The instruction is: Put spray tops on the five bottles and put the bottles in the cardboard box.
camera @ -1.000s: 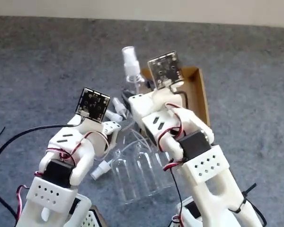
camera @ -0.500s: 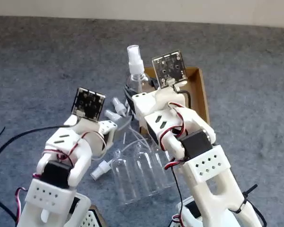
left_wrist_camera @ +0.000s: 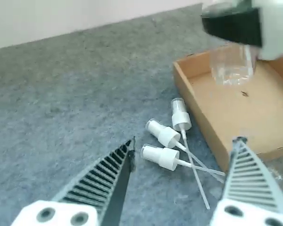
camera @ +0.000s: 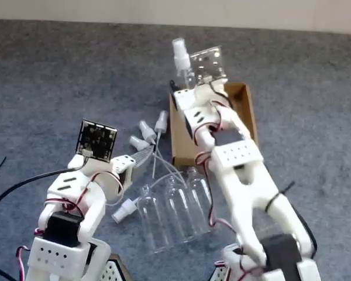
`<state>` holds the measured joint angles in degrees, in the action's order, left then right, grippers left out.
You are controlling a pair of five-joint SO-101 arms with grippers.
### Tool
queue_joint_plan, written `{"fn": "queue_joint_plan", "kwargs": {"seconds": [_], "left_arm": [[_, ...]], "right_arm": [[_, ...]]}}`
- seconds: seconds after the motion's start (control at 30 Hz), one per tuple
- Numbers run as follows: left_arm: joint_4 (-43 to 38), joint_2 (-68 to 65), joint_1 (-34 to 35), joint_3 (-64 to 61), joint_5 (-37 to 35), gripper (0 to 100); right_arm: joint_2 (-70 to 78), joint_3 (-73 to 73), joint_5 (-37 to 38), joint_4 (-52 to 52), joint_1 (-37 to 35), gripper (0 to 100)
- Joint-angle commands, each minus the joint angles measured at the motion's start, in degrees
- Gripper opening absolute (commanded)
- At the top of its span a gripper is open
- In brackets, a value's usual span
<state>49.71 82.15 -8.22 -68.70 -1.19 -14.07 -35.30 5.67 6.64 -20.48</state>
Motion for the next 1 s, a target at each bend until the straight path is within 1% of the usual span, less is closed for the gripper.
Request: {"fn": "queue_joint_plan", "kwargs": {"seconds": [0.0, 0.13, 0.37, 0.5, 0.6, 0.67, 0.87, 0.9, 0.97], "left_arm": [[0.09, 0.48, 0.75, 0.13, 0.35, 29], [0.09, 0.48, 0.66, 0.13, 0.35, 29], [0.09, 0.48, 0.48, 0.04, 0.35, 29], [0.09, 0.48, 0.48, 0.04, 0.35, 29], [0.09, 0.48, 0.48, 0.04, 0.35, 29], [0.09, 0.48, 0.48, 0.04, 0.35, 29], [0.09, 0.48, 0.48, 0.04, 0.35, 29], [0.09, 0.48, 0.48, 0.04, 0.35, 29], [0.09, 0.48, 0.48, 0.04, 0.35, 29]], "right_arm": [[4.18, 2.24, -2.55, -11.91, 2.07, 0.3], [10.68, 2.51, -4.57, -20.00, 3.21, 0.3], [22.55, 5.23, -4.57, -27.38, 4.00, 0.3], [27.91, 8.92, -5.10, -28.09, 4.00, 0.3], [30.37, 10.07, -10.64, -28.09, 4.00, 0.3], [30.55, 10.07, -12.57, -28.09, 4.00, 0.3], [30.64, 9.71, -12.40, -28.09, 4.00, 0.4], [30.55, 9.71, -12.22, -28.09, 4.00, 1.0], [30.55, 9.71, -9.58, -28.09, 3.91, 5.0]]}}
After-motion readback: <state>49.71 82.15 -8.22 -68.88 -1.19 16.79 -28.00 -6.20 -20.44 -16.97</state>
